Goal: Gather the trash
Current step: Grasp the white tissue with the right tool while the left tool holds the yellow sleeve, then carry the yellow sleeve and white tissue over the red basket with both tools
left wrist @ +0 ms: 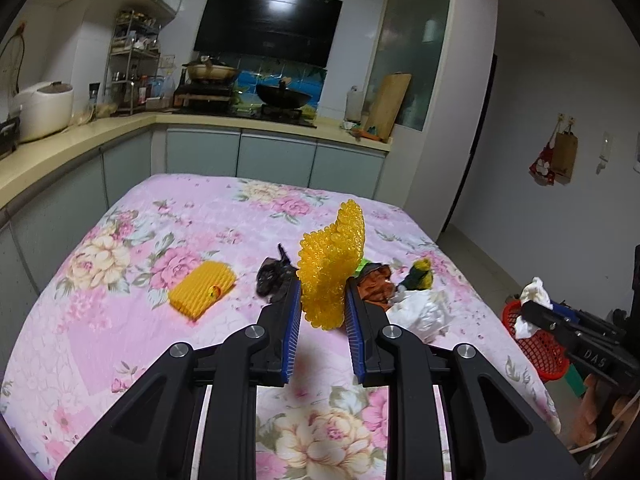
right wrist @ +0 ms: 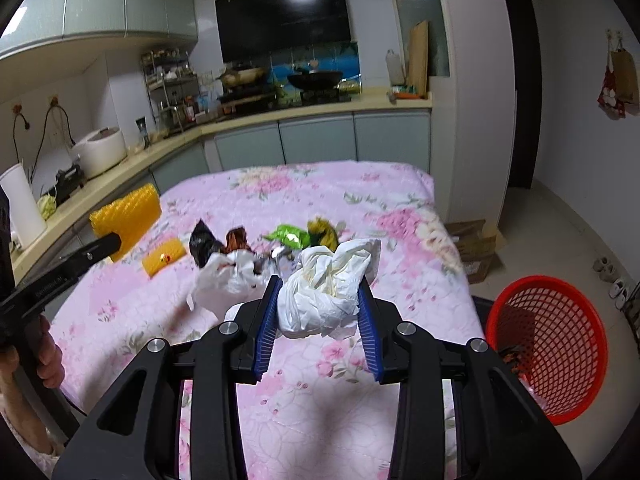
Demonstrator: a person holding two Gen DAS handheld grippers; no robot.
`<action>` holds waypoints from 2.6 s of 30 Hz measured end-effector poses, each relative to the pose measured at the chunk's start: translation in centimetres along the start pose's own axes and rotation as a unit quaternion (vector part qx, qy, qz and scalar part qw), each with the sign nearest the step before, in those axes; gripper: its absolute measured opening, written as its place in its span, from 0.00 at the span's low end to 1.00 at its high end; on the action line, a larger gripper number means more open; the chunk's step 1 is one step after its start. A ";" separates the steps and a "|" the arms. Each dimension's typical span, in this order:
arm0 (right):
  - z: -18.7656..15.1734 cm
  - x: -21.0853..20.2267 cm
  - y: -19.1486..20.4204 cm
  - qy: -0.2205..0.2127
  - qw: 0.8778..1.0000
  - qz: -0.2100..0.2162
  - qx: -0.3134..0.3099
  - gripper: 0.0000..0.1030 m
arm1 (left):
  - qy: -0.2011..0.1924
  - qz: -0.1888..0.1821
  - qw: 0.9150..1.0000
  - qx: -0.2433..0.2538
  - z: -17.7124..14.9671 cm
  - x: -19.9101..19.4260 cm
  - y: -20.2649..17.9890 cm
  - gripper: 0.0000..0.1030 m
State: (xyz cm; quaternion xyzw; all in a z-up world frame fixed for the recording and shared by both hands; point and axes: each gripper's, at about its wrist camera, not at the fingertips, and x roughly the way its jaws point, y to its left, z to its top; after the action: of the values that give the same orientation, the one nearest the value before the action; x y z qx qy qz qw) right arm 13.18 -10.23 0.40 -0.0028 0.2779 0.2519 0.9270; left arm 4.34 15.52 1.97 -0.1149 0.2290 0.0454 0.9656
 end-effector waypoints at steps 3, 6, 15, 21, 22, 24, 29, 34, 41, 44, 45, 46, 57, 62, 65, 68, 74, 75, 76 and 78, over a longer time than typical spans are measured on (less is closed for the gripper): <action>0.4 -0.9 -0.6 -0.009 1.000 -0.003 0.001 0.35 | -0.002 -0.003 1.000 0.006 0.2 -0.1 -0.7 0.20; 0.5 -1.4 -1.0 -0.015 1.000 -0.006 0.006 0.35 | -0.003 -0.007 1.000 0.012 0.3 -0.1 -1.5 0.20; 1.0 -2.9 -2.4 -0.031 0.999 -0.014 0.015 0.35 | -0.005 -0.025 0.999 0.030 0.7 0.0 -3.9 0.20; 1.1 -3.6 -3.0 -0.038 0.999 -0.021 0.021 0.35 | -0.004 -0.037 0.998 0.041 0.6 0.1 -5.5 0.20; 1.1 -3.8 -3.1 -0.039 0.999 -0.022 0.022 0.35 | -0.003 -0.039 0.998 0.043 0.6 0.2 -5.7 0.20; 1.0 -4.0 -3.4 -0.041 0.999 -0.023 0.024 0.35 | -0.001 -0.043 0.998 0.047 0.5 0.3 -6.3 0.20; 1.0 -4.4 -4.2 -0.045 0.998 -0.031 0.030 0.35 | 0.004 -0.055 0.997 0.056 0.4 0.9 -7.8 0.20; 1.1 -4.8 -5.4 -0.047 0.997 -0.040 0.040 0.35 | 0.008 -0.072 0.995 0.068 0.6 1.4 -9.7 0.20; 1.0 -5.2 -7.5 -0.049 0.995 -0.057 0.059 0.35 | 0.008 -0.096 0.991 0.090 1.0 2.0 -12.8 0.20; 1.0 -5.3 -8.4 -0.051 0.994 -0.064 0.066 0.35 | 0.011 -0.107 0.989 0.098 1.2 2.4 -14.1 0.20; 1.0 -5.4 -8.6 -0.051 0.994 -0.066 0.068 0.35 | 0.012 -0.111 0.989 0.100 1.2 2.6 -14.5 0.20; 0.9 -5.4 -8.9 -0.051 0.994 -0.068 0.071 0.35 | 0.014 -0.116 0.988 0.103 1.2 2.8 -15.0 0.20; 0.6 -5.5 -13.4 -0.038 0.986 -0.105 0.123 0.35 | 0.038 -0.154 0.980 0.123 0.6 5.0 -19.8 0.20; 0.1 -5.6 -15.2 -0.028 0.981 -0.124 0.145 0.35 | 0.050 -0.171 0.975 0.136 0.3 6.2 -22.3 0.20; -0.2 -5.7 -16.3 -0.024 0.978 -0.135 0.158 0.35 | 0.056 -0.178 0.971 0.148 -0.1 6.6 -23.8 0.20; -0.5 -5.7 -17.2 -0.017 0.974 -0.143 0.173 0.35 | 0.065 -0.184 0.968 0.156 -0.6 7.3 -25.2 0.20; -0.8 -5.6 -18.5 -0.014 0.969 -0.158 0.189 0.35 | 0.083 -0.195 0.963 0.167 -1.5 8.6 -27.0 0.20; -0.9 -5.6 -18.7 -0.013 0.968 -0.163 0.191 0.35 | 0.088 -0.197 0.962 0.168 -1.6 8.9 -27.2 0.20; -1.0 -5.6 -19.1 -0.012 0.967 -0.166 0.195 0.35 | 0.094 -0.201 0.960 0.169 -1.8 9.3 -27.6 0.20; -1.3 -5.6 -19.7 -0.008 0.964 -0.170 0.203 0.35 | 0.104 -0.206 0.958 0.171 -2.2 9.9 -28.1 0.20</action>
State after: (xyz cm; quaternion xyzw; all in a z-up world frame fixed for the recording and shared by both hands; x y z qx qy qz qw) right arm 17.74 -30.16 -0.46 0.1407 0.3111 0.0289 0.9395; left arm 16.16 -11.92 1.27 0.0036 0.3035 -0.2068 0.9301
